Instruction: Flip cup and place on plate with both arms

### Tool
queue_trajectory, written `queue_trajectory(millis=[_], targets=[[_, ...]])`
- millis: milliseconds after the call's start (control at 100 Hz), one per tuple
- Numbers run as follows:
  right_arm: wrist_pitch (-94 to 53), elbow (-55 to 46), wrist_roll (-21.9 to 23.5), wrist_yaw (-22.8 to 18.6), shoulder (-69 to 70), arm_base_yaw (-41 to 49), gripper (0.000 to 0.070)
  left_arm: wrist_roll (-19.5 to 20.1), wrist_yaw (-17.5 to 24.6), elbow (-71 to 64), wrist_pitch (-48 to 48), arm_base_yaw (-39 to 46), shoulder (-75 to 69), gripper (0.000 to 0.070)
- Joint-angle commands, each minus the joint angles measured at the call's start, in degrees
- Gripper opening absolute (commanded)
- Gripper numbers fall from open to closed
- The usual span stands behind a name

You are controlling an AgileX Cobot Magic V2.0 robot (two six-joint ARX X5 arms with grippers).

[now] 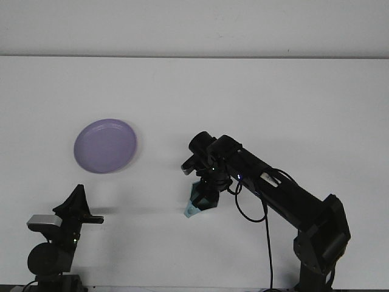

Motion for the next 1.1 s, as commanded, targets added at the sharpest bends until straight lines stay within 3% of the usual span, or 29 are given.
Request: queue_trajectory(millis=[0, 80, 190, 250, 520, 740, 950, 1090], targets=[[0.5, 1.3, -0.5, -0.8, 2.1, 0.7, 0.0008, -0.1, -0.3, -0.9, 0.5, 0.0, -0.1, 0.0013], [0.2, 1.3, -0.5, -0.9, 2.4, 0.7, 0.0047, -0.1, -0.3, -0.9, 0.5, 0.0, -0.1, 0.0013], [0.5, 1.3, -0.9, -0.9, 2.4, 0.9, 0.03, -0.1, -0.3, -0.9, 0.5, 0.0, -0.1, 0.0013], [0.3, 1.4, -1.4, -0.8, 2.4, 1.0, 0.0377, -0.1, -0.3, -0.9, 0.5, 0.0, -0.1, 0.0013], [-4.8, 5.8, -3.4, -0.3, -1.4, -0.3, 0.0398, -0.4, -0.3, -0.9, 0.5, 0.0, -0.1, 0.0013], [-6.5, 10.4, -2.8, 1.2, -10.0, -4.4, 0.0398, -3.5, 1.2, 0.7, 0.6, 0.0, -0.1, 0.0012], [2.3, 7.7, 0.2, 0.9, -22.4, -9.7, 0.0398, -12.2, 5.2, 4.4, -0.4, 0.0, 2.6, 0.0012], [11.2, -1.4, 1.3, 1.7, -32.2, -12.2, 0.0396, -13.8, 9.1, 9.0, -2.7, 0.0, 7.6, 0.0012]])
